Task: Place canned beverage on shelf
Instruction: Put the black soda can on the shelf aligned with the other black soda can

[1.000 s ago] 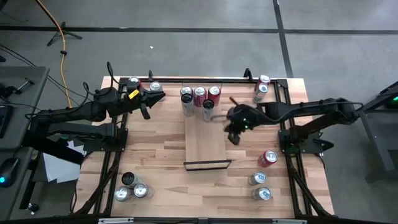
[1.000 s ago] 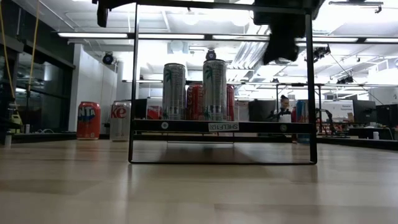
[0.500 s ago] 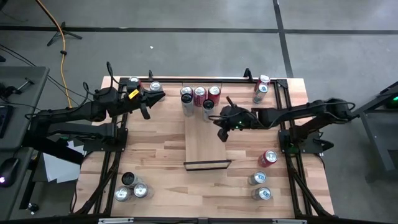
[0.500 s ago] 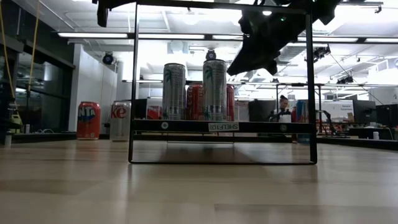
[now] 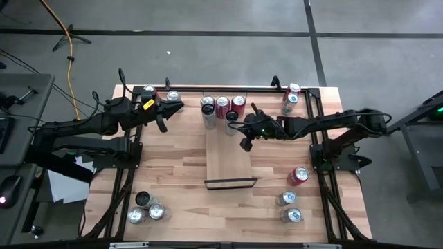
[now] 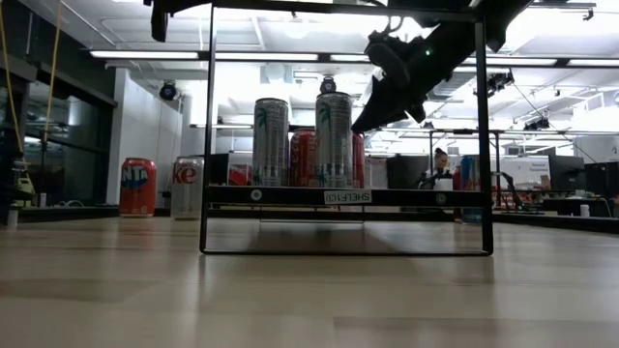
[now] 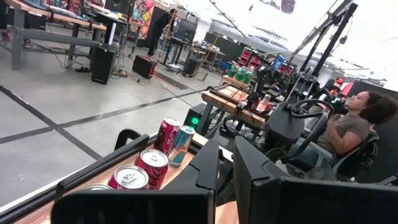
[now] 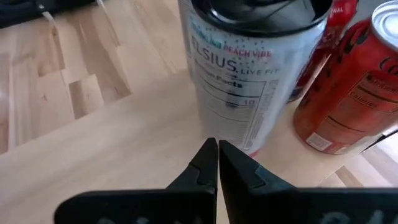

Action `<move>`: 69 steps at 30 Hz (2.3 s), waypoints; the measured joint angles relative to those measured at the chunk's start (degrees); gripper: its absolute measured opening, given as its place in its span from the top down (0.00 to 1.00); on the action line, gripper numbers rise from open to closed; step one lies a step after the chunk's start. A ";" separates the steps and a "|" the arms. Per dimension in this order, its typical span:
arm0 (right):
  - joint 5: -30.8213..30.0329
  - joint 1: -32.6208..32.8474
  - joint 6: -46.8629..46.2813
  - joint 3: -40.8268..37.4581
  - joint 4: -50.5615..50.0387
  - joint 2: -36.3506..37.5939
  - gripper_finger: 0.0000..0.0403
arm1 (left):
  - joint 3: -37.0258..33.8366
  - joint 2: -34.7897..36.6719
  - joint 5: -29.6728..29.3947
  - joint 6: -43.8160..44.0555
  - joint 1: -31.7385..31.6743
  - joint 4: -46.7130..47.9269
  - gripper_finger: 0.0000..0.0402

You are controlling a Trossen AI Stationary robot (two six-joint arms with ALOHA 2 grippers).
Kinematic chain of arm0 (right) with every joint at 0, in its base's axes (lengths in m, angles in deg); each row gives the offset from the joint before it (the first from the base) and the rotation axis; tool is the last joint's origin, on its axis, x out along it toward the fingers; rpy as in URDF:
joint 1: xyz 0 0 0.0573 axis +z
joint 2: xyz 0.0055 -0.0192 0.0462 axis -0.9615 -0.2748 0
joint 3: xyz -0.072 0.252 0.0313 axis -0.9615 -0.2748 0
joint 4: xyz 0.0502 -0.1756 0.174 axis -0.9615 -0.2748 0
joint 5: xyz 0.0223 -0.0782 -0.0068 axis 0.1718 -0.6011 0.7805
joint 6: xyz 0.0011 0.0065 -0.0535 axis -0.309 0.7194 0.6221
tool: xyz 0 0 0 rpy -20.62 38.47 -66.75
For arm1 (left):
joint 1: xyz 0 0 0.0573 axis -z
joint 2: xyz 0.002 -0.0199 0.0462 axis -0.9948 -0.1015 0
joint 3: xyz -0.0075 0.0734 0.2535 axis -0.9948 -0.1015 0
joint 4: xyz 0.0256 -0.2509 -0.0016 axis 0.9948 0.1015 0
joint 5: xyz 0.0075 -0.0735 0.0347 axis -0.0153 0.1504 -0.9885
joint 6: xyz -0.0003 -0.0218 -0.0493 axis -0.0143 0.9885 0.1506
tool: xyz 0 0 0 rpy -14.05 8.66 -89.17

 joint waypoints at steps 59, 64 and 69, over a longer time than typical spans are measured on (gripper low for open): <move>3.63 -6.44 10.50 0.00 8.66 -0.18 1.00 | 0.00 0.00 -0.42 1.99 0.02 0.01 0.99; 4.37 -6.42 10.93 0.00 10.23 -1.52 1.00 | 0.00 -0.02 -0.44 1.97 0.02 0.01 0.99; 6.65 -6.21 10.23 0.00 14.60 -5.16 1.00 | 0.00 -0.02 -0.44 1.99 0.02 0.01 0.99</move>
